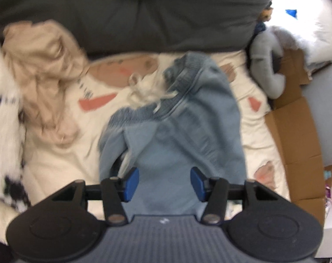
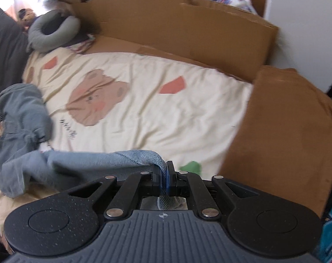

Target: Fold clothes

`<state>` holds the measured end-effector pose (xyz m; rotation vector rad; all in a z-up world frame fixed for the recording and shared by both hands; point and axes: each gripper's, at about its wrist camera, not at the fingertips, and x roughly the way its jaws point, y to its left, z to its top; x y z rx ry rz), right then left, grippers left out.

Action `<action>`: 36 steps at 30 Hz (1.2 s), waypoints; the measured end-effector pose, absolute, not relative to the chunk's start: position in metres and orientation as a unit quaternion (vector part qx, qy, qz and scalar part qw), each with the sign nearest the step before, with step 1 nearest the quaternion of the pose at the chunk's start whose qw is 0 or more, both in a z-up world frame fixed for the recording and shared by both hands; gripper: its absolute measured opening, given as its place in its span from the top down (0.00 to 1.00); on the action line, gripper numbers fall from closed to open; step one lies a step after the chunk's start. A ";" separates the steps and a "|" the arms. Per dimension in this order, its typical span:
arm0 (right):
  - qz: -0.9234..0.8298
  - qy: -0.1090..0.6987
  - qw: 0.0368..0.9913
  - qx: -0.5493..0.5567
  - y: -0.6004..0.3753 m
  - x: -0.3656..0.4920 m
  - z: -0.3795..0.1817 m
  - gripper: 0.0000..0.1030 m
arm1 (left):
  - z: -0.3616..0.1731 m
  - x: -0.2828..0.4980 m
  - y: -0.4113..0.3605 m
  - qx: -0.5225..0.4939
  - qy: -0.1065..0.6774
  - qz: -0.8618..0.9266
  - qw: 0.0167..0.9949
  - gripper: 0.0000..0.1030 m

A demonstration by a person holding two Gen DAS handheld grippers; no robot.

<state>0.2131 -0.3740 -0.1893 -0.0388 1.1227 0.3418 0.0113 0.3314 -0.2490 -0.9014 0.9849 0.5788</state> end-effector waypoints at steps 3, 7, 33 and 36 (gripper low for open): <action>0.138 0.531 0.836 -0.020 -0.389 0.217 -0.187 0.99 | -0.276 0.002 0.326 -0.414 0.469 0.270 0.732 0.47; 0.119 0.534 0.837 -0.009 -0.405 0.222 -0.187 0.99 | -0.313 -0.001 0.317 -0.408 0.497 0.279 0.713 0.47; 0.108 0.539 0.835 -0.006 -0.432 0.145 -0.132 0.99 | -0.390 -0.041 0.282 -0.493 0.444 0.280 0.694 0.96; 0.101 0.539 0.836 0.001 -0.442 0.128 -0.125 0.99 | -0.369 -0.049 0.286 -0.489 0.430 0.269 0.710 0.96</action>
